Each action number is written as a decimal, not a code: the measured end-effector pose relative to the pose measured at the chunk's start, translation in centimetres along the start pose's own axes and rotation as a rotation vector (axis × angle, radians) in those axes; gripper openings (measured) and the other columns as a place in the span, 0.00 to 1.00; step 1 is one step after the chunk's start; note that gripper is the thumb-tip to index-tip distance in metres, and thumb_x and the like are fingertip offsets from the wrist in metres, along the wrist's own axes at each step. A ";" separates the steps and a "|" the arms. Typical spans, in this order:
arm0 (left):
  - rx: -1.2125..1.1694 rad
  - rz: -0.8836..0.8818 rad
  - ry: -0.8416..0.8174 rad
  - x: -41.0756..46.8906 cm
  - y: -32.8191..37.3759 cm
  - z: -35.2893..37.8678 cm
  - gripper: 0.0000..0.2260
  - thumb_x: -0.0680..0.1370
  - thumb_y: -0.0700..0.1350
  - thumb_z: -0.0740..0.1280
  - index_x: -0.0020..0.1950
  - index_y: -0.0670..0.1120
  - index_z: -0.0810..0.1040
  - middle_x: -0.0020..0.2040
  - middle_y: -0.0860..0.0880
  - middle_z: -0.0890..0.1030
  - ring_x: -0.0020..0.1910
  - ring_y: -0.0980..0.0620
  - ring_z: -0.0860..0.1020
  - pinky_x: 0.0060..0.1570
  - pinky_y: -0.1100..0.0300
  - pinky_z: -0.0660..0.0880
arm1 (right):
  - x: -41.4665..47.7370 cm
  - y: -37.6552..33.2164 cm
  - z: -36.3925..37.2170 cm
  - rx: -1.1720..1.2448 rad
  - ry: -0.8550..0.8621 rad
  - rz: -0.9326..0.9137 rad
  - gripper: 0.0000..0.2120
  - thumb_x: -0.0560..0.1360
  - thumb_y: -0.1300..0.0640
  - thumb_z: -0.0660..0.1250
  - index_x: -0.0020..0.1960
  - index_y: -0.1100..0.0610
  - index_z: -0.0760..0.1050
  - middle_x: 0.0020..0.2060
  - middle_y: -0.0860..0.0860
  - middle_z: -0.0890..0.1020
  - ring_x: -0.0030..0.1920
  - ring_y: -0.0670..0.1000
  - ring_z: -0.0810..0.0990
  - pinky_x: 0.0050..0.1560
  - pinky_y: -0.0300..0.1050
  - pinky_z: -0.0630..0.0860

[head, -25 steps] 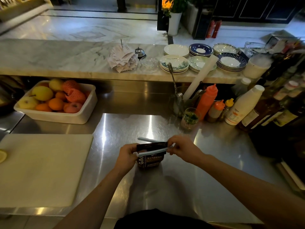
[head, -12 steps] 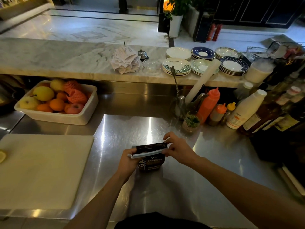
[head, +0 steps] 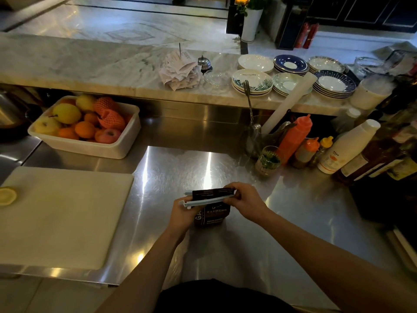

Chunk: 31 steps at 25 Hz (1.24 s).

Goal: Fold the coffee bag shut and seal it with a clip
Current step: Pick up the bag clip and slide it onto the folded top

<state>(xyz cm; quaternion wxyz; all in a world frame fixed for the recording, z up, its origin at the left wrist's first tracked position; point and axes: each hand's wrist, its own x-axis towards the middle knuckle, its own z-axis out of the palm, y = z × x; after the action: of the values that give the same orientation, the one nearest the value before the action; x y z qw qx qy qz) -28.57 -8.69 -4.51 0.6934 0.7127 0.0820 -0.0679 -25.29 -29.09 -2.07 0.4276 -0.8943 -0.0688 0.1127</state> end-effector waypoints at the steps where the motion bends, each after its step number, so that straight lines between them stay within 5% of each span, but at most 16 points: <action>1: 0.006 -0.019 0.007 -0.1 0.0 -0.2 0.13 0.72 0.39 0.74 0.56 0.48 0.82 0.51 0.50 0.85 0.52 0.50 0.84 0.45 0.64 0.80 | 0.1 0.0 0.1 -0.004 0.012 -0.001 0.08 0.73 0.61 0.71 0.51 0.53 0.79 0.47 0.49 0.82 0.44 0.47 0.81 0.49 0.42 0.79; 4: 0.095 -0.004 -0.034 -0.5 0.4 -1.6 0.28 0.69 0.43 0.78 0.66 0.51 0.74 0.58 0.55 0.79 0.55 0.56 0.80 0.56 0.61 0.78 | 0.3 0.1 0.4 -0.046 0.037 -0.013 0.07 0.73 0.60 0.70 0.50 0.51 0.79 0.47 0.49 0.82 0.48 0.49 0.80 0.53 0.50 0.79; 11: 0.531 0.203 -0.125 0.8 2.7 -4.2 0.13 0.72 0.45 0.75 0.56 0.47 0.84 0.50 0.53 0.85 0.49 0.56 0.83 0.53 0.61 0.80 | 0.1 -0.2 0.5 -0.177 0.046 -0.019 0.08 0.75 0.59 0.68 0.52 0.49 0.78 0.48 0.47 0.81 0.48 0.48 0.77 0.52 0.48 0.76; 15: 0.595 0.243 -0.256 1.3 3.2 -4.9 0.10 0.74 0.46 0.73 0.55 0.48 0.84 0.48 0.54 0.86 0.48 0.58 0.83 0.49 0.68 0.77 | 0.0 -0.4 -0.1 -0.284 0.052 -0.064 0.08 0.75 0.57 0.68 0.53 0.48 0.79 0.48 0.46 0.81 0.45 0.46 0.73 0.47 0.42 0.69; 19: 0.560 0.244 -0.201 1.1 2.8 -4.7 0.07 0.74 0.45 0.73 0.52 0.48 0.84 0.44 0.57 0.84 0.47 0.63 0.81 0.46 0.73 0.74 | 0.2 -0.5 -0.4 -0.335 0.053 -0.118 0.08 0.75 0.56 0.68 0.53 0.49 0.79 0.47 0.48 0.82 0.46 0.47 0.72 0.45 0.43 0.69; 26: 0.613 0.267 -0.207 1.9 2.7 -4.9 0.05 0.75 0.47 0.72 0.49 0.50 0.84 0.43 0.56 0.85 0.45 0.55 0.82 0.49 0.62 0.78 | 0.6 -3.1 -1.6 -0.612 -0.101 -0.308 0.12 0.75 0.52 0.67 0.58 0.52 0.76 0.54 0.50 0.80 0.56 0.51 0.75 0.60 0.52 0.72; 31: 0.660 0.288 -0.208 2.2 2.1 -4.9 0.08 0.74 0.50 0.73 0.50 0.49 0.84 0.43 0.54 0.85 0.44 0.56 0.82 0.49 0.57 0.80 | 2.2 -8.0 2.2 -0.778 -0.326 -0.362 0.11 0.78 0.52 0.64 0.57 0.55 0.74 0.50 0.52 0.79 0.49 0.53 0.79 0.42 0.44 0.69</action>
<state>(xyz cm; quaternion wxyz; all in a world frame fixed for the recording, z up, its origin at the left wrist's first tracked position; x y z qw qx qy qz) -26.06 -3.77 -2.74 0.4336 0.8913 -0.1162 -0.0642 -23.96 -21.94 2.46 0.0563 -0.9325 -0.3274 0.1414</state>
